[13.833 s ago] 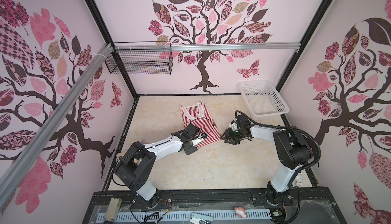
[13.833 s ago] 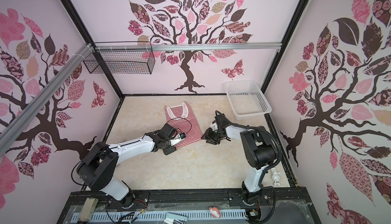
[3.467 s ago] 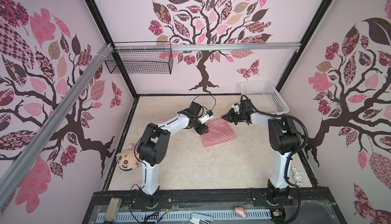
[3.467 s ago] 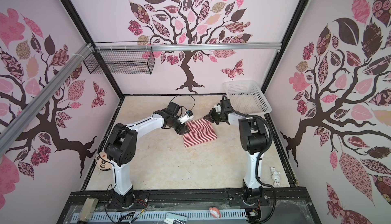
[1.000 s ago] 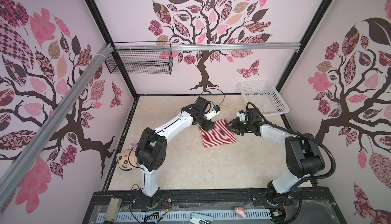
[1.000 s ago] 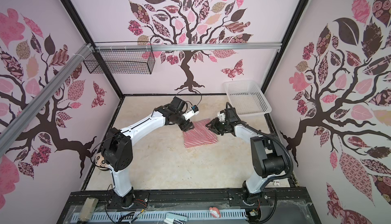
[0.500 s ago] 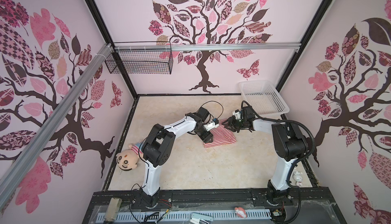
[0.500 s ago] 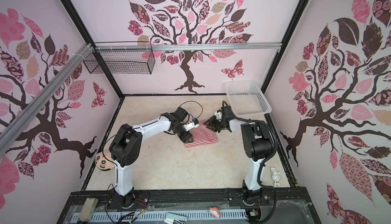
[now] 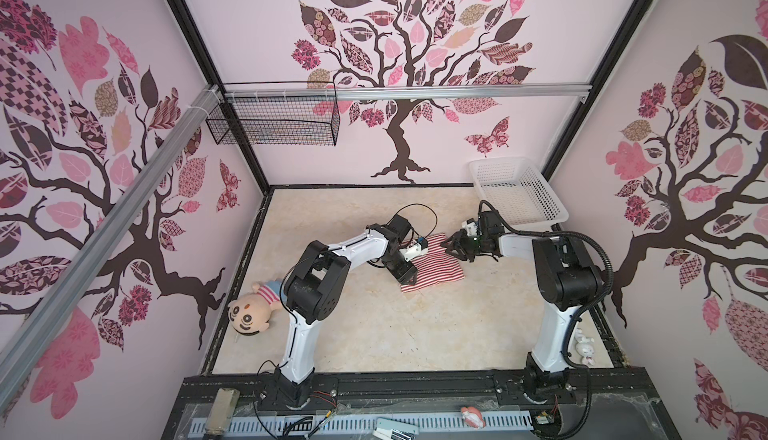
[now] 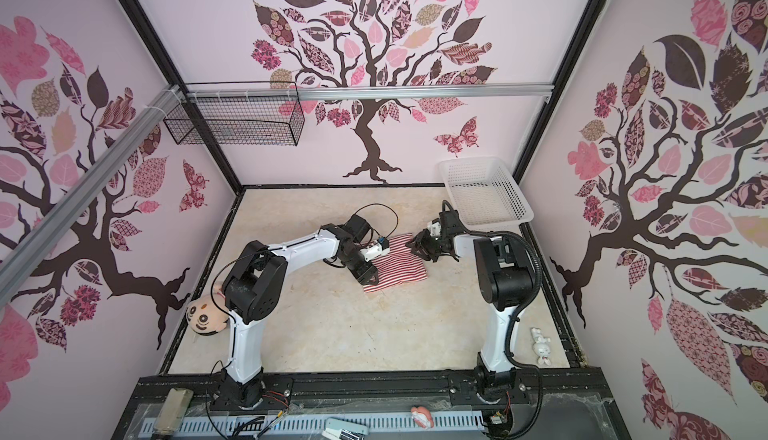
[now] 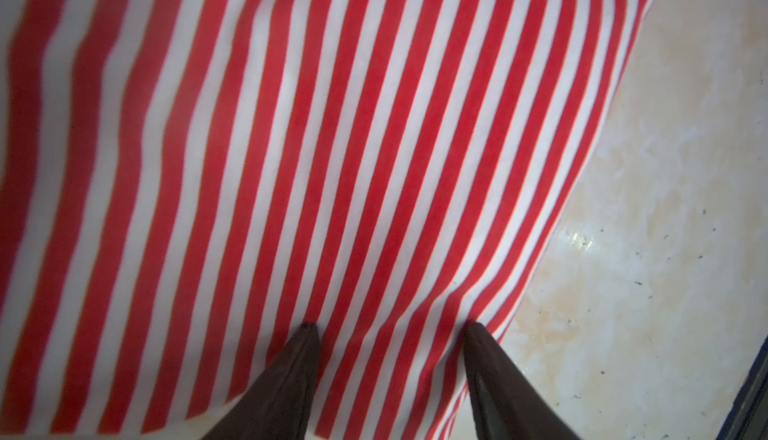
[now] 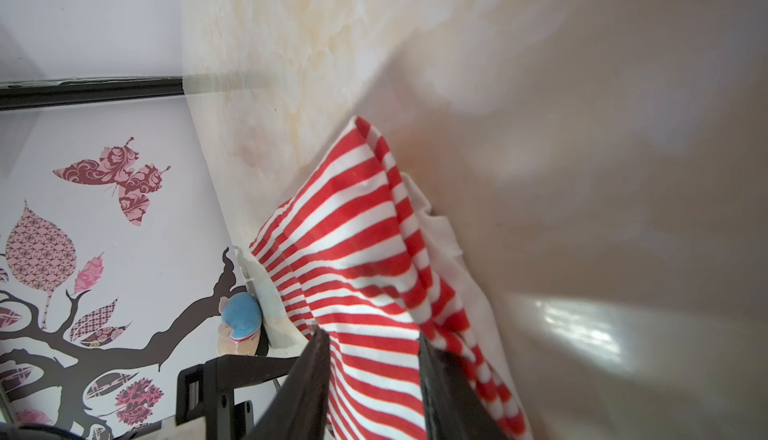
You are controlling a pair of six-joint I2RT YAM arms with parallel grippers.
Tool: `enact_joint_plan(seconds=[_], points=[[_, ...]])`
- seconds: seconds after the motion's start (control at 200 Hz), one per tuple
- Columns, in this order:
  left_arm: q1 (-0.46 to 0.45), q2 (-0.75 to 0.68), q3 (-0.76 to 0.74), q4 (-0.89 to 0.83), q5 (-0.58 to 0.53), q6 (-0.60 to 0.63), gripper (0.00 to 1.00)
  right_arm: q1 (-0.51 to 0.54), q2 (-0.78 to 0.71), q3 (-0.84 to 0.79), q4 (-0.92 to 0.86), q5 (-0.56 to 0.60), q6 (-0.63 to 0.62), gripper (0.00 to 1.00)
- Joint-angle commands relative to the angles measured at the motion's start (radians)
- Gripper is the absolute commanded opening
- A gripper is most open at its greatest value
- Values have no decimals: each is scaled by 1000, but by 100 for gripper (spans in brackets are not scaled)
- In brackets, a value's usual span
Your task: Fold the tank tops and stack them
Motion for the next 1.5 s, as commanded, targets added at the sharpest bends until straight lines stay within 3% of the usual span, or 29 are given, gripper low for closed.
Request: enact_joint_plan(seconds=[0.0, 0.165, 0.375, 0.645, 1.021, 1.261, 1.361, 1.496], points=[[2, -15, -33, -12, -72, -6, 60, -5, -69, -27, 0, -6, -12, 40], [8, -14, -29, -24, -141, 14, 60, -5, -186, -98, -37, 36, -24, 41], [54, 0, -29, -38, -180, 34, 60, -5, -238, -127, -120, 191, -52, 42], [188, 10, 6, -84, -188, 66, 60, 0, -168, -95, -125, 155, -41, 42], [440, 23, 87, -263, -195, 373, 59, 20, -183, -74, -136, 135, -11, 42], [609, 65, 146, -369, -278, 599, 60, 25, -201, -82, -134, 127, 0, 42], [649, 87, 209, -429, -299, 622, 59, 32, -207, -79, -140, 124, 0, 42], [657, 73, 218, -384, -370, 600, 60, 47, -217, -81, -133, 123, 8, 42]])
